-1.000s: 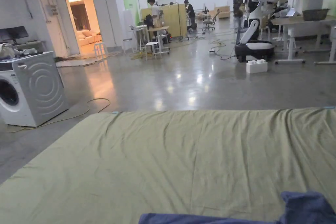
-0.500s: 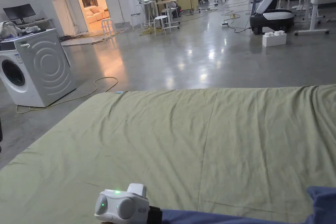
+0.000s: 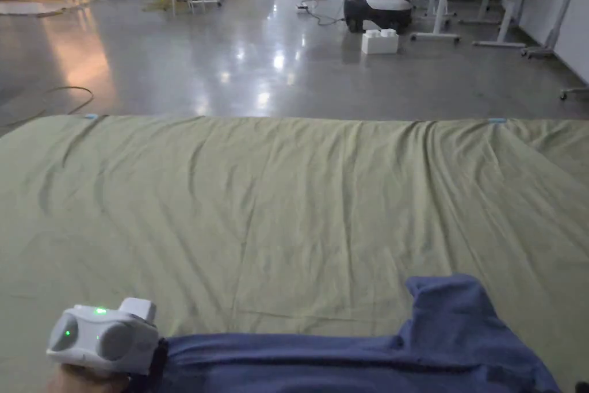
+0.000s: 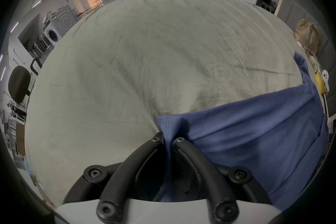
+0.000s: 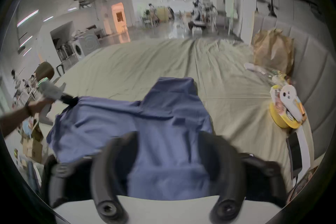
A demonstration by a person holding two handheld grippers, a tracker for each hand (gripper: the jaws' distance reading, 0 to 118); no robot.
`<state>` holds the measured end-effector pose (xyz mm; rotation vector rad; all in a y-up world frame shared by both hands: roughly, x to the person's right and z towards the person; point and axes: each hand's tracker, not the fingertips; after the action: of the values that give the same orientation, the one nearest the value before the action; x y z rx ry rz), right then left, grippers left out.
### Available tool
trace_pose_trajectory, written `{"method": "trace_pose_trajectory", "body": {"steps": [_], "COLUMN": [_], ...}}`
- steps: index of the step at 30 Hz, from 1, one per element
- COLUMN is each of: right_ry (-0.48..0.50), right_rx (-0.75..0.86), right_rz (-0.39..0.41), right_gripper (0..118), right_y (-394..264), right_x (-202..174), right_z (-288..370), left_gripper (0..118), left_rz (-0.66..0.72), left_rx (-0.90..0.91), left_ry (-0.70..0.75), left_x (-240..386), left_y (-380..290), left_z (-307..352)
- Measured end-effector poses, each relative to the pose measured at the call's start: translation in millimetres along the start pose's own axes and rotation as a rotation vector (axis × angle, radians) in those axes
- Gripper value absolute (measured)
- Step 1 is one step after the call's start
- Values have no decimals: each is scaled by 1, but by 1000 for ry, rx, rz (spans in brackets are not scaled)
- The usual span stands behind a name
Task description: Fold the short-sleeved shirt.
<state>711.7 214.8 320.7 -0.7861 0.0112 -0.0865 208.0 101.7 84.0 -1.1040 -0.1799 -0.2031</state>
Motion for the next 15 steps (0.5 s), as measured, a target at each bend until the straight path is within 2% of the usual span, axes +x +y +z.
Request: {"method": "trace_pose_trajectory", "body": {"steps": [3,4,6,8,10,11,12,13,14,15], "right_ry": [-15,-50,-156,-222,-198,-135,-189,-162,-139,-107], "right_rx": [-162,-204,-282,-395,-439,-394,-335,-329,-315,-304], "right_rz": [-82,-75,-2,132,114,37,-8,-18,-14,-36], "right_gripper": [83,83,83,83,76,65,58,45,16,5], "right_y": [44,51,51,41,24,21,23,24,24,24], "right_x": [29,35,45,43,47,48,48,47,49,52], "right_z": [-71,-96,-135,-165,-183,-181,-172,-164,-159,-155], "left_gripper": [8,7,7,7,7,7,7,7,7,7], "left_rz": [-23,-23,-29,-40,-45,-43,-39,-32,-29,-30], "left_rx": [-29,-33,-36,-47,-48,-36,-33,-28,-23,-9], "left_ry": [21,26,32,20,14,19,18,23,28,34], "left_x": [5,6,7,7,4,3,3,3,4,6], "left_y": [6,7,7,5,7,7,7,6,5,4], "left_z": [-5,-5,-5,-6,-7,-7,-7,-6,-4,10]}}
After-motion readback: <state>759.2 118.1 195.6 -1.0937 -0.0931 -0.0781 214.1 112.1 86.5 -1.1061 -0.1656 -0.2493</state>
